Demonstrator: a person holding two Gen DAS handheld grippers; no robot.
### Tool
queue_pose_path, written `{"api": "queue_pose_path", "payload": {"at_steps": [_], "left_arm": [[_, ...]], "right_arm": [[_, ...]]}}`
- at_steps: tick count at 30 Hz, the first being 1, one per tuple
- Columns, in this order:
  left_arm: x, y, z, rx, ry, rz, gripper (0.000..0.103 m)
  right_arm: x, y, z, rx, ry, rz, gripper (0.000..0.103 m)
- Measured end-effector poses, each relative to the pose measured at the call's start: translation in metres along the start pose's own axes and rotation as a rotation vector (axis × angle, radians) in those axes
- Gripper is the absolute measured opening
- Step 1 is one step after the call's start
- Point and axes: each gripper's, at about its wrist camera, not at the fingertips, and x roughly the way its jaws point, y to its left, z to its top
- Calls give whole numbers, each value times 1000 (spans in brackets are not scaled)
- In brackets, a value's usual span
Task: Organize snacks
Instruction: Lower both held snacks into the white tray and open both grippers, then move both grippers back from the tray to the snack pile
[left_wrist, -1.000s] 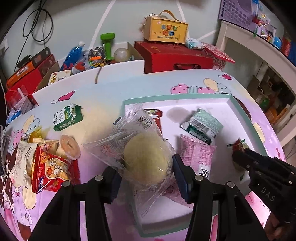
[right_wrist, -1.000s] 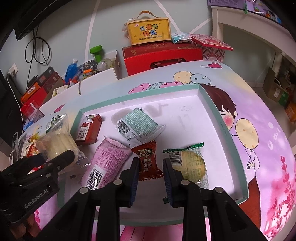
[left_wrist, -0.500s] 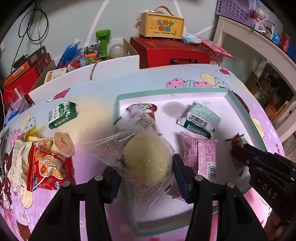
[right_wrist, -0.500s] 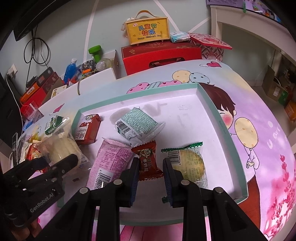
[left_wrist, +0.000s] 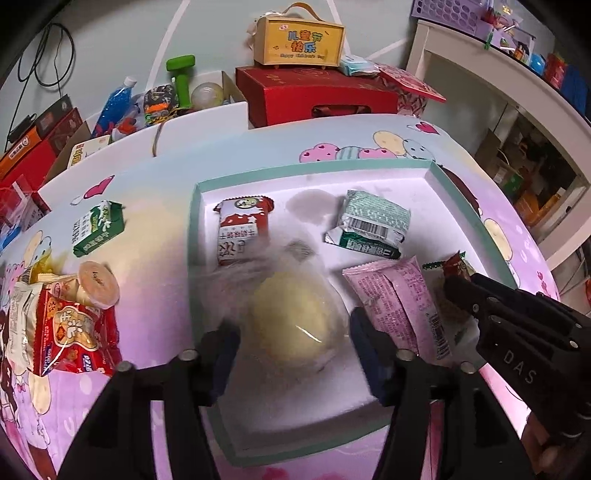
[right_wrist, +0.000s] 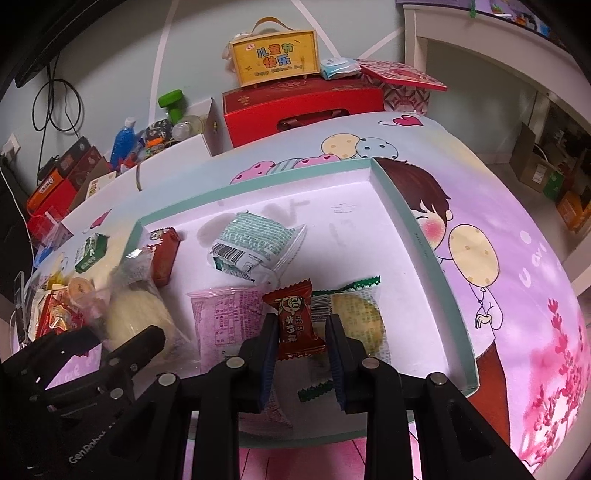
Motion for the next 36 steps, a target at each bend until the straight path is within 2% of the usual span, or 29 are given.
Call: {"api": "queue_pose_path", "payload": {"at_steps": [4, 7, 9, 12, 13, 17, 19, 21, 23, 27, 30, 36], "left_arm": [[-7, 4, 2, -17, -14, 2, 69], [-12, 8, 3, -23, -18, 11, 70], [-14, 12, 4, -33, -19, 26, 71], [-16, 19, 5, -56, -23, 50, 82], [-17, 22, 5, -63, -26, 55, 83], [-17, 31, 4, -83, -30, 101, 84], [-16, 34, 3, -88, -29, 124, 95], [-16, 39, 2, -95, -34, 140, 95], [-16, 42, 2, -101, -37, 147, 95], [-16, 46, 2, -107, -43, 166, 96], [-16, 48, 1, -115, -42, 173, 102], [-17, 53, 1, -128, -41, 163, 102]], "right_arm": [[-1, -2, 0, 2, 0, 2, 29], [-1, -1, 0, 0, 1, -4, 34], [-1, 0, 0, -2, 0, -9, 43], [-3, 0, 0, -5, -7, -12, 55], [-3, 1, 0, -7, -9, -12, 57], [-4, 3, 0, -23, -17, -7, 75], [-4, 6, 0, -32, -20, -3, 78], [-4, 8, 0, -41, -25, 0, 86], [-3, 10, 0, -48, -27, 4, 89], [-4, 12, -1, -56, -34, 6, 103], [-3, 14, -1, -59, -39, 7, 103], [-3, 14, -1, -35, -60, 19, 103]]}}
